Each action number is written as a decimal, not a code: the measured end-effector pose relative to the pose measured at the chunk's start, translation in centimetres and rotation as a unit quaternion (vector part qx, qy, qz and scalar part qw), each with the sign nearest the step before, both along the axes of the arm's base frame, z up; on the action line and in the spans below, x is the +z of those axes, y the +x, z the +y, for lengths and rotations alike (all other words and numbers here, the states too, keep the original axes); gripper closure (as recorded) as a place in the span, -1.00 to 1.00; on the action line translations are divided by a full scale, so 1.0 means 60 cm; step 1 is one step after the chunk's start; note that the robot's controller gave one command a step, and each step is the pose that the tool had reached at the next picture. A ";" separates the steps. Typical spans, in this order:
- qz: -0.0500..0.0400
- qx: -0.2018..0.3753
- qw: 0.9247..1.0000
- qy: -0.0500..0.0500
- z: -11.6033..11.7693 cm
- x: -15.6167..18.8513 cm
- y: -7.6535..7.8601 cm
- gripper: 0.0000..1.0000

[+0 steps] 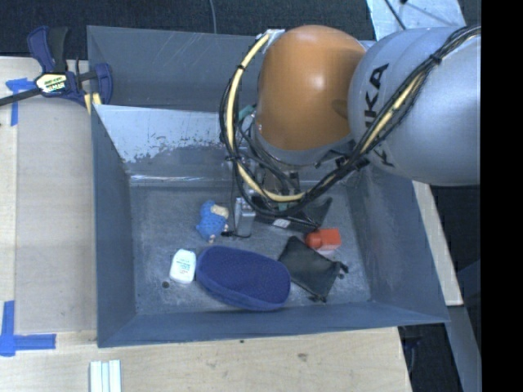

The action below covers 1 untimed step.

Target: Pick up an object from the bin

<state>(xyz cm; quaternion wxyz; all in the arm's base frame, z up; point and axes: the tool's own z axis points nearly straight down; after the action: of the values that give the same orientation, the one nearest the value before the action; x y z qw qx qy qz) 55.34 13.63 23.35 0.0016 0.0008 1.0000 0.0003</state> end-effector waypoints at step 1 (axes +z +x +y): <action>0.004 0.099 0.995 -0.001 -0.028 -0.140 -0.101 -1.00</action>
Offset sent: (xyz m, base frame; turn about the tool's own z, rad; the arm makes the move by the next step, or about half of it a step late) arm -0.0598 -0.0159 -0.0824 -0.1982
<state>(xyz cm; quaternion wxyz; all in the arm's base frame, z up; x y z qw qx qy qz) 49.26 11.97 14.94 -0.0023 -0.0981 0.9952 -0.0005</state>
